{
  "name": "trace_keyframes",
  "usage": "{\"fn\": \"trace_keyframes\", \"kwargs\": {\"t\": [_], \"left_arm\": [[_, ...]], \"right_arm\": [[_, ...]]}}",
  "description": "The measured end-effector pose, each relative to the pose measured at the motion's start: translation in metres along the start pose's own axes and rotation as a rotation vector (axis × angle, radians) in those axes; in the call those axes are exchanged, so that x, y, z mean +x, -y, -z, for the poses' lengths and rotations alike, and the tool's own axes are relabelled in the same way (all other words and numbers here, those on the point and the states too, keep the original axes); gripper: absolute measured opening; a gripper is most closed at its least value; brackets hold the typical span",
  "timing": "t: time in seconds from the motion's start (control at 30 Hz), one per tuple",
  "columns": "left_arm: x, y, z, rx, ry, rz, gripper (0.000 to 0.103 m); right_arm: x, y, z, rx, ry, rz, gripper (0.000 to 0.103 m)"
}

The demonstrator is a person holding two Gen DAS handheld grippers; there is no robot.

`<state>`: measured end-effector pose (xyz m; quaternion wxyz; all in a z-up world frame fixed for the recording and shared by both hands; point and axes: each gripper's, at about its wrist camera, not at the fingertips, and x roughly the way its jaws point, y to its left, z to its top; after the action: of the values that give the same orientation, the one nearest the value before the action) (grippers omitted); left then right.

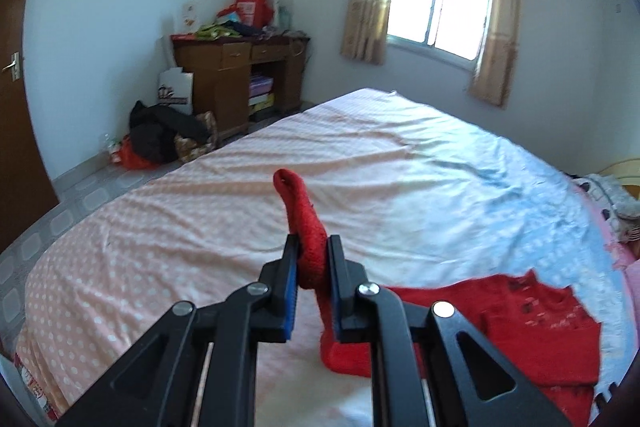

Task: Fold small clothes
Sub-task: 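Lift the other sleeve cuff with the left tool and carry it over the body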

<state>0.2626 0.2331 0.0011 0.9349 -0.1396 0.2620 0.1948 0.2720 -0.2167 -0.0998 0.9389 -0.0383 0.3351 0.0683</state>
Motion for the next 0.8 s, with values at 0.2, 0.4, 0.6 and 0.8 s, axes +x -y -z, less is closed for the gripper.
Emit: {"fn": "trace_keyframes", "kwargs": {"t": [0.2, 0.4, 0.6, 0.8], "left_arm": [[-0.018, 0.043, -0.015, 0.023, 0.026, 0.089, 0.014], [-0.033, 0.09, -0.02, 0.053, 0.044, 0.153, 0.014], [-0.048, 0.133, -0.028, 0.095, 0.07, 0.208, 0.014], [-0.057, 0.168, -0.03, 0.118, 0.081, 0.247, 0.014]], "right_arm": [[-0.012, 0.026, 0.008, 0.039, -0.024, 0.012, 0.067], [-0.012, 0.058, 0.025, 0.099, -0.029, 0.064, 0.067], [-0.01, 0.077, 0.037, 0.146, -0.04, 0.075, 0.067], [-0.014, 0.082, 0.037, 0.167, -0.016, 0.065, 0.067]]}}
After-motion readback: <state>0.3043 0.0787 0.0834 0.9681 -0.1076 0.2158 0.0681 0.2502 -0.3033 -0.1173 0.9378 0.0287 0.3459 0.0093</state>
